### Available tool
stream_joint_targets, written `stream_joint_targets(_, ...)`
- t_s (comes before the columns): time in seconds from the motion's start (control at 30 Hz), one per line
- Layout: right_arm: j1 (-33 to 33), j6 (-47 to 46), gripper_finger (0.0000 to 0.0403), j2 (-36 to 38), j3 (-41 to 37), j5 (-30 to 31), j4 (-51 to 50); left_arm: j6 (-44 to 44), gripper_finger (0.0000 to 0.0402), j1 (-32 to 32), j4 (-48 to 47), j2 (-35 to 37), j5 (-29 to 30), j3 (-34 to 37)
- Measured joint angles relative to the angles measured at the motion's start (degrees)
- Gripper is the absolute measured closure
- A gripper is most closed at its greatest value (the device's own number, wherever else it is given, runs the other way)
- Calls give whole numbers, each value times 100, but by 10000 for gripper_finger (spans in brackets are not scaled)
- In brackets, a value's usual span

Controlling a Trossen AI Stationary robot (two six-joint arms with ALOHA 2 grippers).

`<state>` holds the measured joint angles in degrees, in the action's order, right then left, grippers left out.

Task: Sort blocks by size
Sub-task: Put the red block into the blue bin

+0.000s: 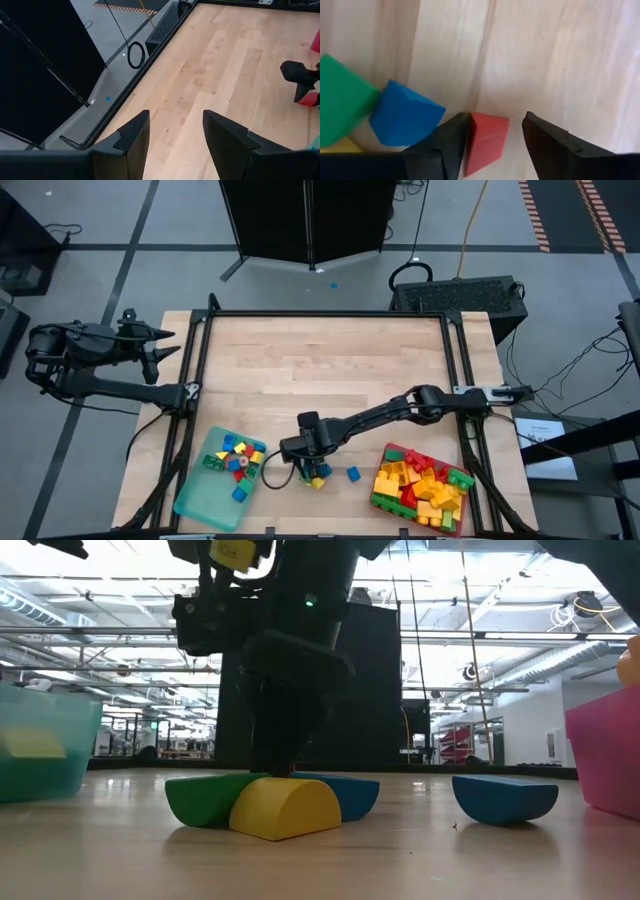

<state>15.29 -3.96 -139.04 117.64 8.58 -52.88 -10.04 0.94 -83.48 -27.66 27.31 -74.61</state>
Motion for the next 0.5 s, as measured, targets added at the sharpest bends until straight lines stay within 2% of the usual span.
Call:
stream_joint_targets(0.13, -35, -234, 216, 0, 0, -362, -9, 0, 214, -1, 0, 0, 0, 0)
stream_joint_targets(0.3, -35, -262, 219, 2, -119, -410, 74, 2, 214, -1, -2, 0, 0, 0)
stream_joint_targets(0.4, -35, -330, 244, 18, -203, -426, 90, 20, 214, 0, -2, 0, 0, 0)
stream_joint_targets(0.5, -28, -429, 289, 34, -277, -429, 98, 44, 214, 0, -2, 0, 0, 0)
